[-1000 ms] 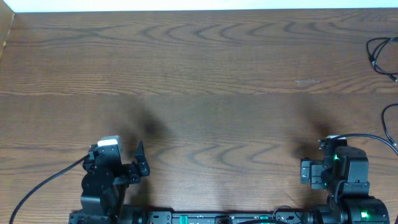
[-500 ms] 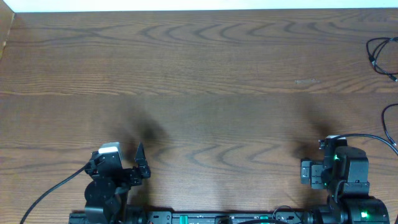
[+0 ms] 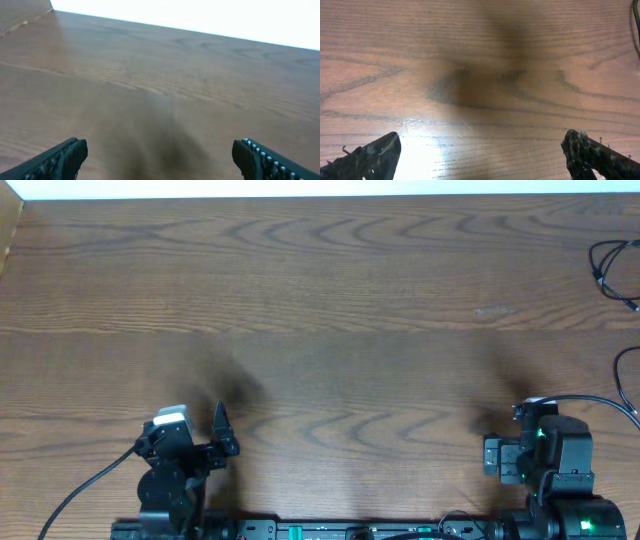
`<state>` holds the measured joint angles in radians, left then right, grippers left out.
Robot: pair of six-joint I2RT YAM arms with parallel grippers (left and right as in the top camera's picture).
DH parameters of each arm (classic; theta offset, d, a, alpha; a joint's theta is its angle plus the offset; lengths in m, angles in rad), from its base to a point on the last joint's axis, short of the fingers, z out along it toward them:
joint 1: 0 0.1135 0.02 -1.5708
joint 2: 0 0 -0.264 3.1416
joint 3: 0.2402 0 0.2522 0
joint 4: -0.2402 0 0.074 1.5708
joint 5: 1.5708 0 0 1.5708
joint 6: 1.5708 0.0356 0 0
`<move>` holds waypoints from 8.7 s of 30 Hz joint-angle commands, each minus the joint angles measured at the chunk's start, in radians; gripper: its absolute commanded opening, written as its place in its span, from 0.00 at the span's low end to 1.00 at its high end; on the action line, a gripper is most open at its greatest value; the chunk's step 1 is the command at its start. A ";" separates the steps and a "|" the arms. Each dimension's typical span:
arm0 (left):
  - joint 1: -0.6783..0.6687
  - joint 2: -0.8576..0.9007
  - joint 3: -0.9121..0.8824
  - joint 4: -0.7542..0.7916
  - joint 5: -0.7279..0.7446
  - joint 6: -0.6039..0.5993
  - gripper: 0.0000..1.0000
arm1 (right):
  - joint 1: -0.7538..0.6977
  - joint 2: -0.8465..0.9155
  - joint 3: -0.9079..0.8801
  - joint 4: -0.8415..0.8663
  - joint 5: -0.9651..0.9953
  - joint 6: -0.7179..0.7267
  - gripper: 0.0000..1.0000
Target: Untangle cables
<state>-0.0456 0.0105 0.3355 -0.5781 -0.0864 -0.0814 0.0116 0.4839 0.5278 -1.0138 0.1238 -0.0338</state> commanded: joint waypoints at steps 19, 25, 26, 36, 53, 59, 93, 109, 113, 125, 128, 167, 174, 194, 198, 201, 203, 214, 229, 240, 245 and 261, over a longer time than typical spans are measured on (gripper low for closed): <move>0.005 -0.009 -0.277 0.492 0.051 -0.005 0.98 | 0.005 -0.006 0.001 -0.001 -0.003 -0.005 0.99; 0.005 -0.009 -0.332 0.541 0.053 -0.005 0.98 | 0.005 -0.006 0.001 -0.001 -0.003 -0.005 0.99; 0.005 -0.009 -0.332 0.544 0.048 -0.005 0.98 | 0.005 -0.006 0.001 -0.001 -0.003 -0.005 0.99; 0.005 -0.009 -0.332 0.688 0.034 -0.005 0.98 | 0.005 -0.006 0.001 -0.001 -0.003 -0.005 0.99; 0.014 -0.009 -0.332 0.511 0.023 0.037 0.98 | 0.005 -0.006 0.001 -0.001 -0.003 -0.005 0.99; 0.019 -0.009 -0.332 0.511 0.023 0.037 0.98 | 0.005 -0.006 0.001 -0.001 -0.003 -0.005 0.99; 0.019 -0.009 -0.332 0.507 0.079 0.133 0.98 | 0.005 -0.006 0.001 -0.001 -0.003 -0.005 0.99; 0.019 -0.006 -0.332 0.507 0.079 0.133 0.98 | 0.005 -0.006 0.001 -0.001 -0.003 -0.005 0.99; 0.019 -0.006 -0.332 0.507 0.079 0.133 0.98 | 0.005 -0.006 0.001 -0.001 -0.003 -0.005 0.99; 0.019 -0.006 -0.332 0.507 0.079 0.133 0.98 | 0.005 -0.006 0.001 -0.001 -0.003 -0.005 0.99; 0.019 -0.006 -0.332 0.507 0.079 0.133 0.98 | 0.005 -0.006 0.001 -0.001 -0.003 -0.005 0.99; 0.019 -0.006 -0.332 0.507 0.079 0.133 0.98 | 0.005 -0.216 -0.002 0.393 -0.102 -0.005 0.99; 0.019 -0.006 -0.332 0.507 0.079 0.133 0.98 | 0.005 -0.337 -0.101 0.496 -0.115 -0.005 0.99; 0.019 0.000 -0.332 0.507 0.079 0.133 0.98 | 0.005 -0.479 -0.330 0.734 -0.209 -0.005 0.99; 0.019 0.000 -0.332 0.507 0.079 0.133 0.98 | 0.005 -0.479 -0.360 0.745 -0.222 -0.004 0.99; 0.019 0.000 -0.332 0.507 0.079 0.133 0.98 | 0.005 -0.479 -0.405 0.803 -0.256 -0.004 0.99; 0.019 0.000 -0.332 0.507 0.079 0.133 0.98 | 0.005 -0.479 -0.433 0.851 -0.278 -0.004 0.99; 0.019 0.000 -0.332 0.507 0.079 0.133 0.98 | 0.006 -0.479 -0.523 0.974 -0.314 -0.005 0.99; 0.019 0.000 -0.332 0.507 0.079 0.133 0.98 | 0.005 -0.479 -0.522 0.949 -0.257 -0.040 0.99; 0.019 0.000 -0.332 0.507 0.079 0.133 0.98 | 0.005 -0.479 -0.522 0.946 -0.218 -0.019 0.99; 0.019 0.000 -0.332 0.507 0.079 0.133 0.98 | 0.005 -0.479 -0.522 0.946 -0.121 0.056 0.99; 0.019 0.000 -0.332 0.507 0.079 0.133 0.98 | 0.005 -0.479 -0.522 0.944 -0.074 0.055 0.99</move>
<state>-0.0334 0.0105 0.0193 -0.0269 0.0021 0.0498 0.0116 0.0120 0.0078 -0.0666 0.0349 0.0078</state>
